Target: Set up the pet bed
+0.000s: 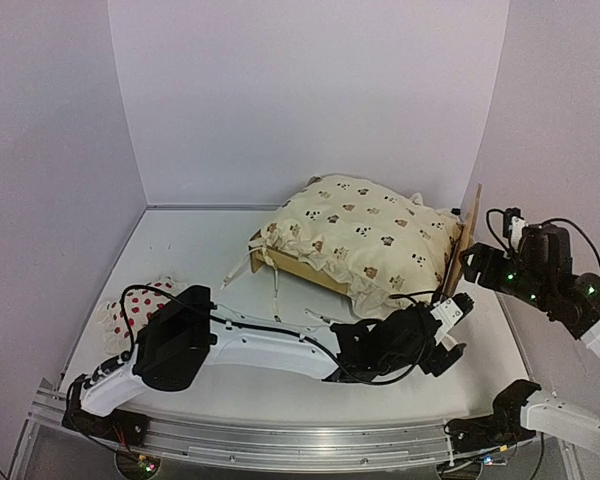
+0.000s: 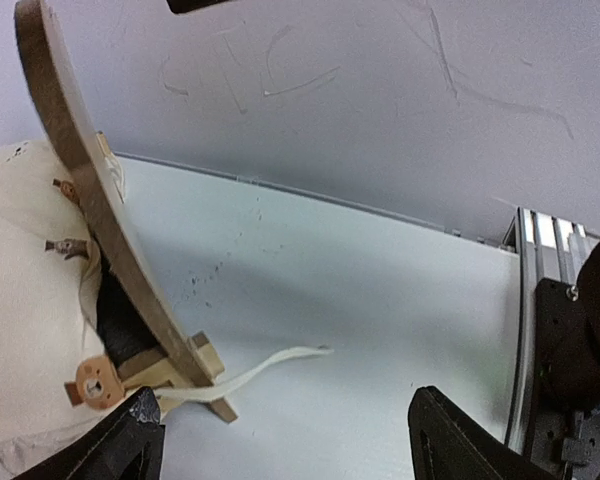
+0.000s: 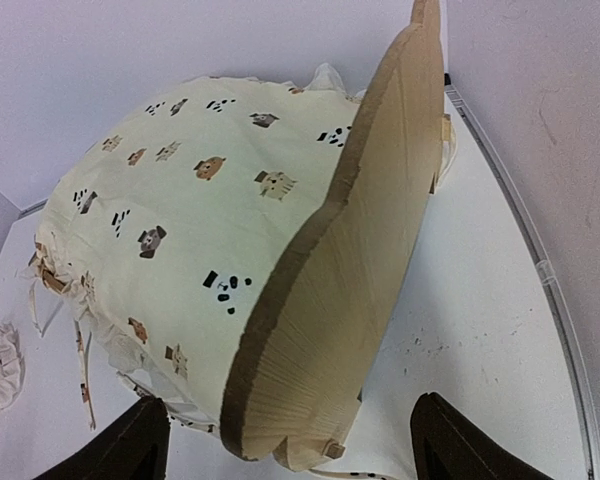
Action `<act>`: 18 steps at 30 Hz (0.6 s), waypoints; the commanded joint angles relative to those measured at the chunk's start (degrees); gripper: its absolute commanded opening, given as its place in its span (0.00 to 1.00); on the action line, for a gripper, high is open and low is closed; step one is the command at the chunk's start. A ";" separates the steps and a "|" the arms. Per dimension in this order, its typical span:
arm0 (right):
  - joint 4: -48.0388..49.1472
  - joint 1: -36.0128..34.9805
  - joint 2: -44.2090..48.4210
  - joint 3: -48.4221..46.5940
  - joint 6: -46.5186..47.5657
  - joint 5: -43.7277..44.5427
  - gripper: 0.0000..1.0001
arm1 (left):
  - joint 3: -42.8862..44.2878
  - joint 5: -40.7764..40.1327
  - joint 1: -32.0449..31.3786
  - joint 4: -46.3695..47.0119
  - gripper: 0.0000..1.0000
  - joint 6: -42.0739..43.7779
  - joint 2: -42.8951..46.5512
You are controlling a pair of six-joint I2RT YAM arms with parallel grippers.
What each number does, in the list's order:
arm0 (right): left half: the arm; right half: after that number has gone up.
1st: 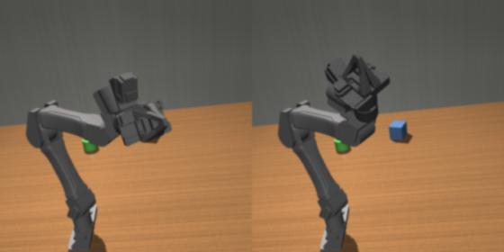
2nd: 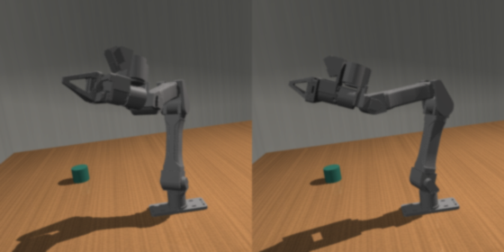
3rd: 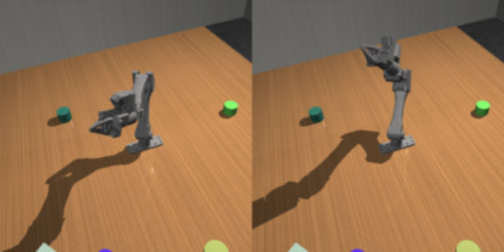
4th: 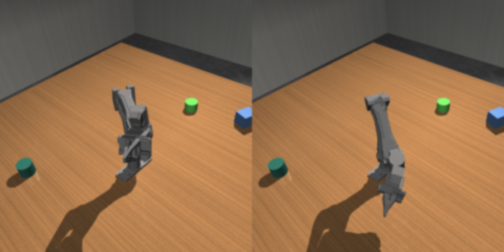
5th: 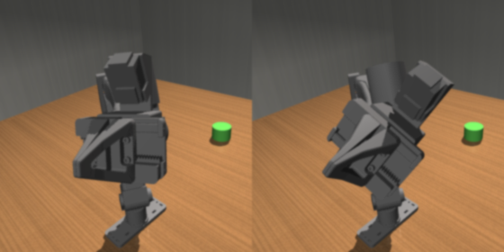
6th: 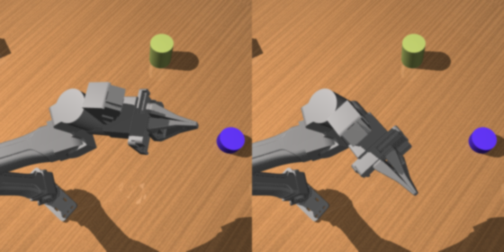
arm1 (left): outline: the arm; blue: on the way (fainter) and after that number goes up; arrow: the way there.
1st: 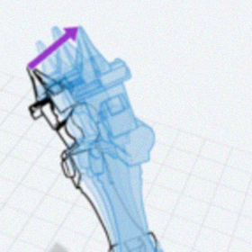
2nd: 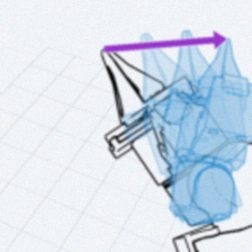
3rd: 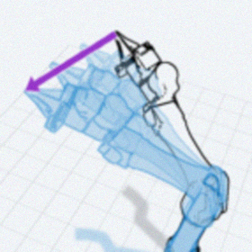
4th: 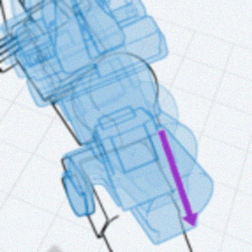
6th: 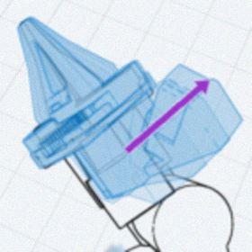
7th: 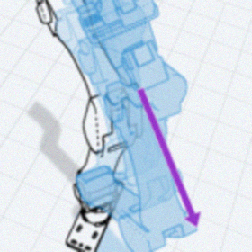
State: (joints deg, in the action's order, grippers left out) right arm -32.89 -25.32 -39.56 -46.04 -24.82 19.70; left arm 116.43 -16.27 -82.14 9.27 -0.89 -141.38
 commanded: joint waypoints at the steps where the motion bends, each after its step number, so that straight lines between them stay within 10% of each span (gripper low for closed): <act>1: 1.19 -0.07 -2.72 -4.49 -0.16 -3.77 0.86 | -6.90 0.20 0.97 1.55 0.89 2.89 12.92; 10: 1.16 -0.08 -4.41 -10.57 3.37 -4.45 0.91 | -25.45 -19.45 1.33 -11.03 0.93 2.30 32.18; 18: 1.15 -0.04 -13.47 -19.13 7.19 -20.25 0.98 | -42.85 -27.39 15.65 -33.94 0.93 -20.56 50.88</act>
State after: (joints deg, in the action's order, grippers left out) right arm -33.08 -25.32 -47.78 -59.68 -20.76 10.24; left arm 81.00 -37.22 -75.67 -9.46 -7.80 -98.40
